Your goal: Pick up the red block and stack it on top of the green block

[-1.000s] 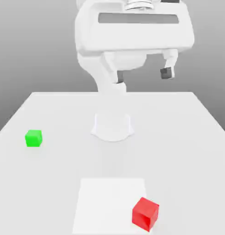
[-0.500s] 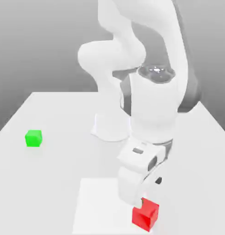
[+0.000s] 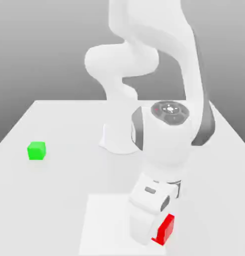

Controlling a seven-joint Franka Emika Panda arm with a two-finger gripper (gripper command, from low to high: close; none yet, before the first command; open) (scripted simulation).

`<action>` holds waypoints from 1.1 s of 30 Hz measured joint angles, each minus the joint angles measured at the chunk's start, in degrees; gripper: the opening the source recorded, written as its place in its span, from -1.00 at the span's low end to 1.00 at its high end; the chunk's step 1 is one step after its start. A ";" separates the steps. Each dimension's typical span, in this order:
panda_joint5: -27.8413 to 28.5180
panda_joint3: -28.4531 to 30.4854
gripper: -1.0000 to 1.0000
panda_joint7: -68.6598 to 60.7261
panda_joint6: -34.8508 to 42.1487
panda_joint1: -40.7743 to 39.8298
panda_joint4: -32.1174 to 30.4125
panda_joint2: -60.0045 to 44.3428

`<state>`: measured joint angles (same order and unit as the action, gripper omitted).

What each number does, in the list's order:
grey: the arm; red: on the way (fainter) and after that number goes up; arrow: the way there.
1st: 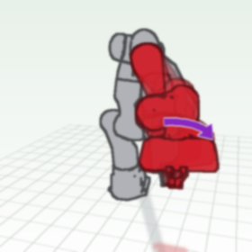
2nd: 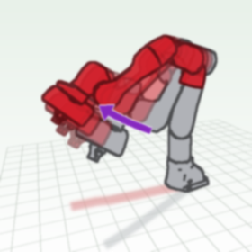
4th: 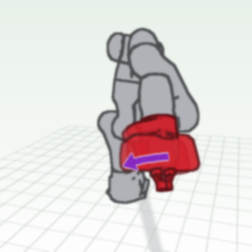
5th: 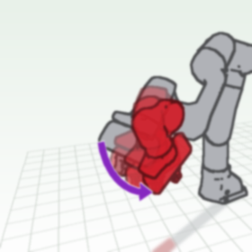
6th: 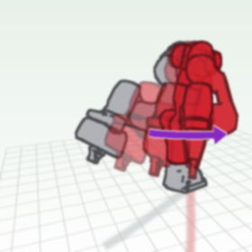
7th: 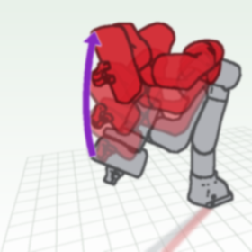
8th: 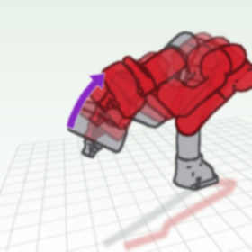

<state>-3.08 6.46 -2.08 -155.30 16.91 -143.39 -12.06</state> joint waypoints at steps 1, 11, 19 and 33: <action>0.72 1.54 -1.00 1.19 0.92 -0.68 -0.61 1.60; 12.30 15.38 -1.00 19.70 5.34 -22.11 -8.47 15.03; 20.61 23.41 -1.00 34.10 6.63 -38.47 -15.51 23.86; 25.38 33.20 -1.00 48.62 0.09 -59.55 -24.99 27.19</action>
<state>22.29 39.66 46.54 -155.21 -42.65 -168.38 15.13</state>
